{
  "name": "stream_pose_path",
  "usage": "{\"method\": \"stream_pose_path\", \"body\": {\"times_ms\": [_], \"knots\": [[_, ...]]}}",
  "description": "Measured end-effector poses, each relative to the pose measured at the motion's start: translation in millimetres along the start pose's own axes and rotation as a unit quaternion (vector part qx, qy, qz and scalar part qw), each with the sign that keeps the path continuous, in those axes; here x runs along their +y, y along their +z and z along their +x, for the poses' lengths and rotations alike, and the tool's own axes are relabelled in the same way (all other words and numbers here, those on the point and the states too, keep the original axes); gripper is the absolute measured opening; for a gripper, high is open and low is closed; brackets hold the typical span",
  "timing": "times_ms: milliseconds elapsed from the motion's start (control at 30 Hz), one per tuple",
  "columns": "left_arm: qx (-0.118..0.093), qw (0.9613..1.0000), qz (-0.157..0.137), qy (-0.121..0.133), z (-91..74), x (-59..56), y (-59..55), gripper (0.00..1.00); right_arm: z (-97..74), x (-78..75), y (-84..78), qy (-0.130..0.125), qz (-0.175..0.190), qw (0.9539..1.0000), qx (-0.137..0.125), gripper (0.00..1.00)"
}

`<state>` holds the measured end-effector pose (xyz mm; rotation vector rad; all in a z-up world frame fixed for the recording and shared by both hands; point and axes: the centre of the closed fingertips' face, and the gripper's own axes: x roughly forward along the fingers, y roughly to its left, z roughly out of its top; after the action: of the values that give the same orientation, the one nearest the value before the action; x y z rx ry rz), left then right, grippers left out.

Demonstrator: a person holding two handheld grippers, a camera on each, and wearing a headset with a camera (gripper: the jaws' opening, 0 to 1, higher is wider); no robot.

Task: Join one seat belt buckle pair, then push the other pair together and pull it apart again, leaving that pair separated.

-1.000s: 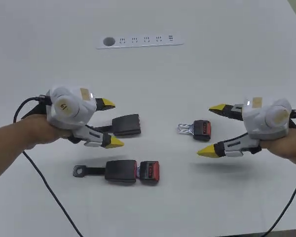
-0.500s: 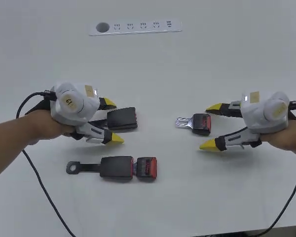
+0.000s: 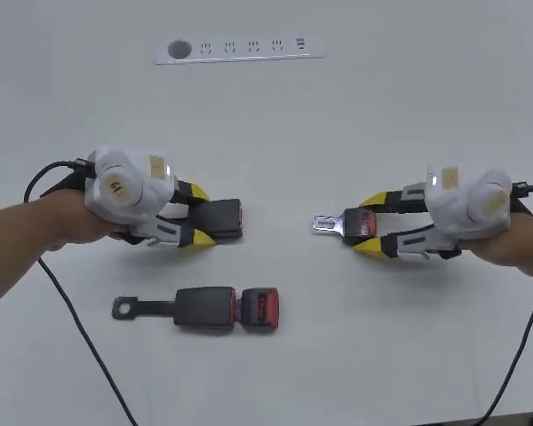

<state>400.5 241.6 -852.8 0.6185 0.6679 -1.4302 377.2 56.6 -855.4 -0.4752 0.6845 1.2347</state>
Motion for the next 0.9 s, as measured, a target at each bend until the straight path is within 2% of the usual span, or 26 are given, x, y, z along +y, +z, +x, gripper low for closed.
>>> {"method": "stream_pose_path", "body": {"times_ms": [233, 500, 600, 900], "knots": [[-0.005, 0.9999, 0.009, -0.007, 0.0, 0.3, -1.6, 0.35, 1.6, -2.9, -0.3, 0.015, -0.004, 0.9998, -0.013, 0.36], [-0.006, 0.9998, 0.013, -0.01, 0.0, 1.2, -2.0, 0.35, 3.6, -3.3, 2.9, 0.02, 0.003, 0.9994, -0.029, 0.35], [-0.005, 0.9999, 0.013, -0.01, -0.5, 1.2, -2.0, 0.35, 7.9, -2.5, 6.4, 0.021, -0.003, 0.9992, -0.034, 0.35], [-0.003, 0.9999, 0.014, -0.01, -0.7, 2.0, -2.0, 0.34, 19.3, -1.0, 18.8, 0.023, 0.011, 0.998, -0.058, 0.35]]}}
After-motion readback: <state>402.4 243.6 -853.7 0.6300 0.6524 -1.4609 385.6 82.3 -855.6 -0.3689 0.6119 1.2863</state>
